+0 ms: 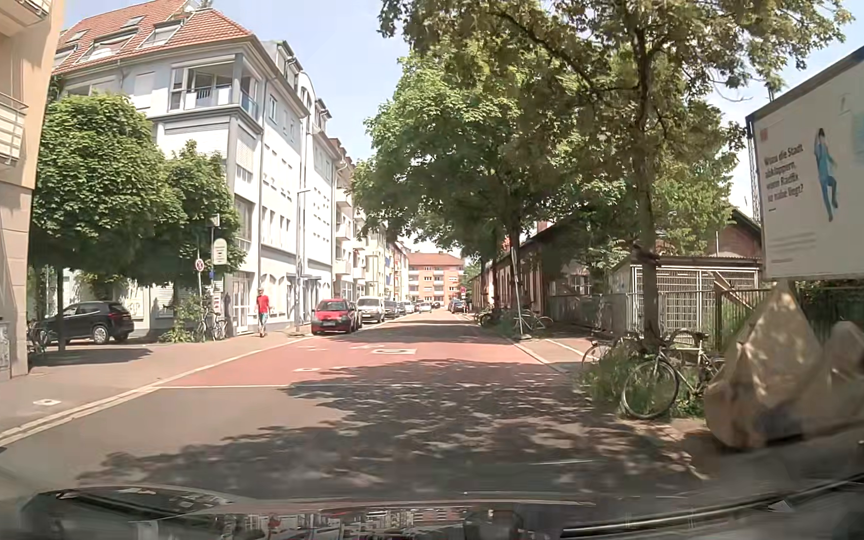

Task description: Follow the waypoints while adhering to traffic rules and regulations

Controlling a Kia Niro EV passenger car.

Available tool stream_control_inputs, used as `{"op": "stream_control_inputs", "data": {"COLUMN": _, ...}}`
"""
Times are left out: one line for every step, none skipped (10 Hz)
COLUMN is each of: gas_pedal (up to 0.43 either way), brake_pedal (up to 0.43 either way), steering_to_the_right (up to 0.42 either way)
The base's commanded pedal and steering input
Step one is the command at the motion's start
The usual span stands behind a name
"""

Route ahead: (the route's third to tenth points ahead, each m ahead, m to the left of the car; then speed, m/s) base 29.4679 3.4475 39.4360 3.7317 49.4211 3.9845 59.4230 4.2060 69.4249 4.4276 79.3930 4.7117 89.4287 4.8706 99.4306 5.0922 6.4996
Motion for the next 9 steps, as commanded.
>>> {"op": "stream_control_inputs", "data": {"gas_pedal": 0.067, "brake_pedal": 0.0, "steering_to_the_right": 0.003}}
{"op": "stream_control_inputs", "data": {"gas_pedal": 0.067, "brake_pedal": 0.0, "steering_to_the_right": 0.003}}
{"op": "stream_control_inputs", "data": {"gas_pedal": 0.067, "brake_pedal": 0.0, "steering_to_the_right": 0.003}}
{"op": "stream_control_inputs", "data": {"gas_pedal": 0.067, "brake_pedal": 0.0, "steering_to_the_right": 0.003}}
{"op": "stream_control_inputs", "data": {"gas_pedal": 0.067, "brake_pedal": 0.0, "steering_to_the_right": 0.003}}
{"op": "stream_control_inputs", "data": {"gas_pedal": 0.067, "brake_pedal": 0.0, "steering_to_the_right": 0.003}}
{"op": "stream_control_inputs", "data": {"gas_pedal": 0.067, "brake_pedal": 0.0, "steering_to_the_right": 0.003}}
{"op": "stream_control_inputs", "data": {"gas_pedal": 0.067, "brake_pedal": 0.0, "steering_to_the_right": 0.003}}
{"op": "stream_control_inputs", "data": {"gas_pedal": 0.067, "brake_pedal": 0.0, "steering_to_the_right": 0.002}}
